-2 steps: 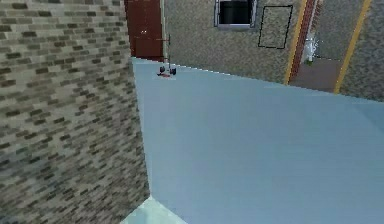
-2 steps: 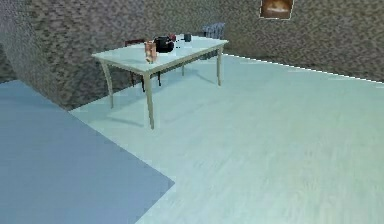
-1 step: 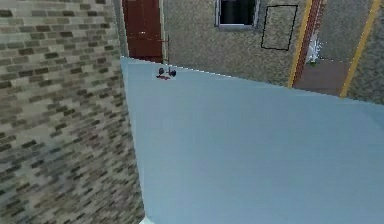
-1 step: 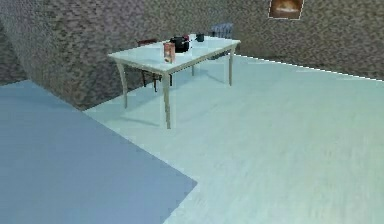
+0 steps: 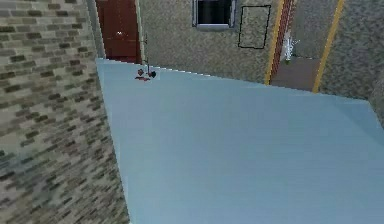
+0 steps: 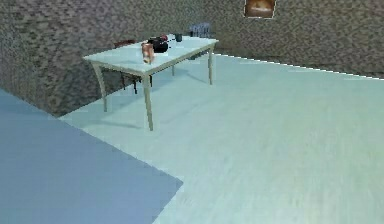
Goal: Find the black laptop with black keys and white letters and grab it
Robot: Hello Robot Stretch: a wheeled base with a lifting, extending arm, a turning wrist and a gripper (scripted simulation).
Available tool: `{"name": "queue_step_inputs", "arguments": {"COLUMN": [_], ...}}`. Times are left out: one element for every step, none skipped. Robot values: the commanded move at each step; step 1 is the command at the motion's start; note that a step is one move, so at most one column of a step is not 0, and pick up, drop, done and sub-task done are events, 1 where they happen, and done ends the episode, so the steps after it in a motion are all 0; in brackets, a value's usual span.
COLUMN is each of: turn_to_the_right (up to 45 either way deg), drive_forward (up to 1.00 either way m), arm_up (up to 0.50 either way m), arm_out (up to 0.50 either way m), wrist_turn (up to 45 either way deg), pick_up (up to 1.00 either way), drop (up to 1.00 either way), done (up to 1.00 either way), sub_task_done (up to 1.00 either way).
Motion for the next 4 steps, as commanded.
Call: {"name": "queue_step_inputs", "arguments": {"turn_to_the_right": [0.0, 0.0, -45.0, -12.0], "drive_forward": [0.80, 0.60, 0.00, 0.00], "arm_up": [0.00, 0.00, 0.00, 0.00], "arm_out": [0.00, 0.00, 0.00, 0.00], "wrist_turn": [0.0, 0.0, 0.0, 0.0], "pick_up": [0.00, 0.00, 0.00, 0.00], "drop": [0.00, 0.00, 0.00, 0.00], "done": [0.00, 0.00, 0.00, 0.00], "sub_task_done": [0.00, 0.00, 0.00, 0.00]}}
